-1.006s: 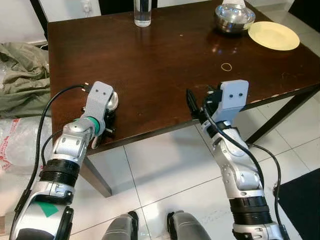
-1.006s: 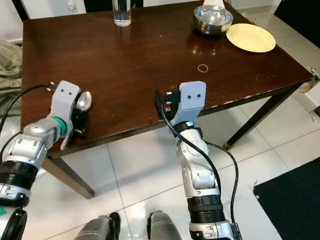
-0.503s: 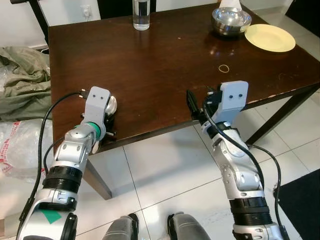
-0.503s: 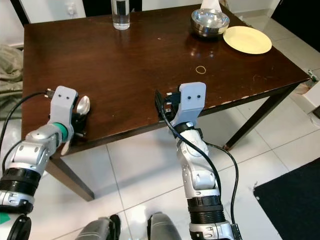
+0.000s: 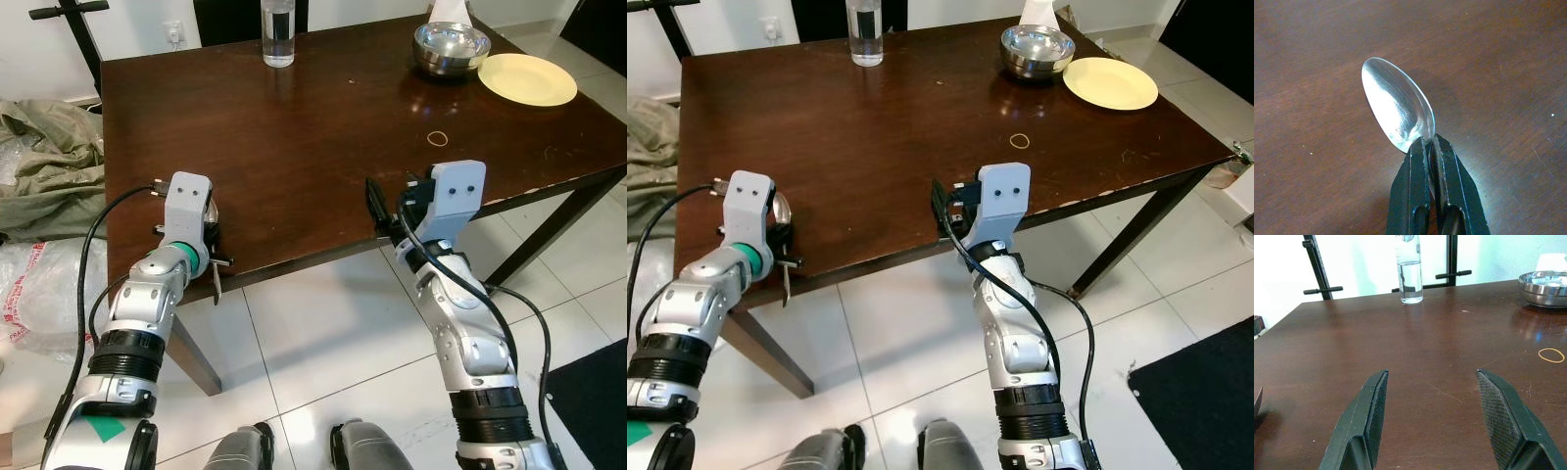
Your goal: Setting the table
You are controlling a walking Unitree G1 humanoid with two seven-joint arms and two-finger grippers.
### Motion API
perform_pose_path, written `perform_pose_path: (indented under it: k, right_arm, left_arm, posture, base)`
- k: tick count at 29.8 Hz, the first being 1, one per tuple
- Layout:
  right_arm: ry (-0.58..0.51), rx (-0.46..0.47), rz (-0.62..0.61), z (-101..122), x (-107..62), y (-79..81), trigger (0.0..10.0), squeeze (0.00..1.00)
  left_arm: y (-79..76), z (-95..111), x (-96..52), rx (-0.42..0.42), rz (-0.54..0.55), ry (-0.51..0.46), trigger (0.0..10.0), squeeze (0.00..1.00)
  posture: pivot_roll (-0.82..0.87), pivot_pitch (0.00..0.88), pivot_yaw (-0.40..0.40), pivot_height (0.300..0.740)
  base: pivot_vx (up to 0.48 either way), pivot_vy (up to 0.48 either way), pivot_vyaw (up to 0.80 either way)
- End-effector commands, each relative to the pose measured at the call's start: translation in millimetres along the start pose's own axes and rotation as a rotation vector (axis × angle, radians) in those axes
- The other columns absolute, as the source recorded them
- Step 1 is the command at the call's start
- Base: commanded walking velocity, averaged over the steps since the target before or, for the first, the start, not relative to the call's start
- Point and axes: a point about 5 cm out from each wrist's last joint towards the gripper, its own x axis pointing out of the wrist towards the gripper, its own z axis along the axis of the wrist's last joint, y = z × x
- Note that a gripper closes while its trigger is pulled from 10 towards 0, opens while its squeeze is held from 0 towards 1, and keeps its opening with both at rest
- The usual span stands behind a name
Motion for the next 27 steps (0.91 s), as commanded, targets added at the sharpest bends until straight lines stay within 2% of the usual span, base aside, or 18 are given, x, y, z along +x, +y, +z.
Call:
perform_pose_path:
  k: [1,2,4,5,7,8,9,11,12,13,14,16,22,23,24,25,26,27]
  right_arm:
    - [0.027,0.002,-0.011,-5,-2.5,-1.7,10.0,0.00]
    - [0.027,0.003,-0.012,-5,-2.4,-1.8,10.0,0.00]
    - [0.027,0.003,-0.012,-5,-2.4,-1.8,10.0,0.00]
    - [0.026,0.004,-0.013,-5,-2.1,-1.5,10.0,0.00]
    - [0.026,0.005,-0.014,-5,-2.2,-1.2,10.0,0.00]
    - [0.026,0.005,-0.014,-5,-2.2,-1.2,10.0,0.00]
    - [0.027,0.005,-0.015,-5,-2.4,-1.5,10.0,0.00]
    - [0.027,0.005,-0.015,-5,-2.4,-1.5,10.0,0.00]
    - [0.027,0.005,-0.016,-5,-2.6,-1.7,10.0,0.00]
    - [0.027,0.005,-0.016,-5,-2.6,-1.7,10.0,0.00]
    - [0.027,0.004,-0.017,-5,-3.0,-1.7,10.0,0.00]
    - [0.028,0.004,-0.018,-5,-3.0,-1.7,10.0,0.00]
    - [0.028,0.005,-0.018,-5,-3.1,-1.7,10.0,0.00]
    - [0.027,0.005,-0.017,-5,-3.1,-1.3,10.0,0.00]
    - [0.027,0.005,-0.017,-5,-3.1,-1.3,10.0,0.00]
    - [0.027,0.006,-0.019,-5,-3.2,-1.4,10.0,0.00]
    - [0.029,0.006,-0.020,-6,-3.6,-1.6,10.0,0.00]
    - [0.029,0.006,-0.020,-6,-3.6,-1.6,10.0,0.00]
  left_arm:
    - [-1.8,-41,-0.9,-0.026,0.002,0.180,0.0,0.00]
    - [-0.8,-35,-0.5,0.006,0.020,0.147,0.0,0.00]
    - [-0.8,-35,-0.5,0.006,0.020,0.147,0.0,0.00]
    - [5.8,-10,0.7,0.113,0.119,0.014,0.0,0.00]
    - [9.5,13,-0.7,0.191,0.187,-0.122,0.0,0.00]
    - [9.5,13,-0.7,0.191,0.187,-0.122,0.0,0.00]
    - [10.2,26,-2.9,0.192,0.210,-0.197,10.0,0.00]
    - [10.2,26,-2.9,0.192,0.210,-0.197,10.0,0.00]
    - [10.4,33,-4.5,0.184,0.219,-0.238,10.0,0.00]
    - [10.4,33,-4.5,0.184,0.219,-0.238,10.0,0.00]
    - [11.8,56,-11.5,0.180,0.255,-0.361,10.0,0.00]
    - [11.9,64,-14.2,0.181,0.264,-0.398,10.0,0.00]
    - [11.7,69,-15.6,0.179,0.267,-0.414,10.0,0.00]
    - [11.6,66,-14.4,0.138,0.271,-0.377,10.0,0.00]
    - [11.6,66,-14.4,0.138,0.271,-0.377,10.0,0.00]
    - [10.2,59,-13.3,0.115,0.279,-0.319,10.0,1.00]
    - [7.5,50,-13.6,0.114,0.312,-0.261,10.0,1.00]
    - [7.5,50,-13.6,0.114,0.312,-0.261,10.0,1.00]
  posture:
    - [-0.16,0.061,0.038,0.740]
    - [-0.16,0.062,0.038,0.740]
    - [-0.16,0.062,0.038,0.740]
    - [-0.16,0.064,0.039,0.740]
    - [-0.16,0.064,0.040,0.740]
    - [-0.16,0.064,0.040,0.740]
    - [-0.16,0.065,0.040,0.740]
    - [-0.16,0.065,0.040,0.740]
    - [-0.16,0.065,0.040,0.740]
    - [-0.16,0.065,0.040,0.740]
    - [-0.16,0.066,0.041,0.740]
    - [-0.16,0.066,0.041,0.740]
    - [-0.16,0.065,0.041,0.740]
    - [-0.16,0.066,0.046,0.740]
    - [-0.16,0.066,0.046,0.740]
    - [-0.16,0.068,0.047,0.740]
    - [-0.15,0.070,0.046,0.740]
    - [-0.15,0.070,0.046,0.740]
  base:
    - [0.000,0.000,0.00]
    - [0.000,0.000,0.00]
    - [0.000,0.000,0.00]
    - [0.000,0.000,0.00]
    - [0.000,0.000,0.00]
    - [0.000,0.000,0.00]
    - [0.000,0.000,0.00]
    - [0.000,0.000,0.00]
    - [0.000,0.000,0.00]
    - [0.000,0.000,0.00]
    - [0.000,0.000,0.00]
    - [0.000,0.000,0.00]
    - [0.000,0.000,0.00]
    - [0.000,0.000,0.00]
    - [0.000,0.000,0.00]
    - [0.000,0.000,0.00]
    - [0.000,0.000,0.00]
    - [0.000,0.000,0.00]
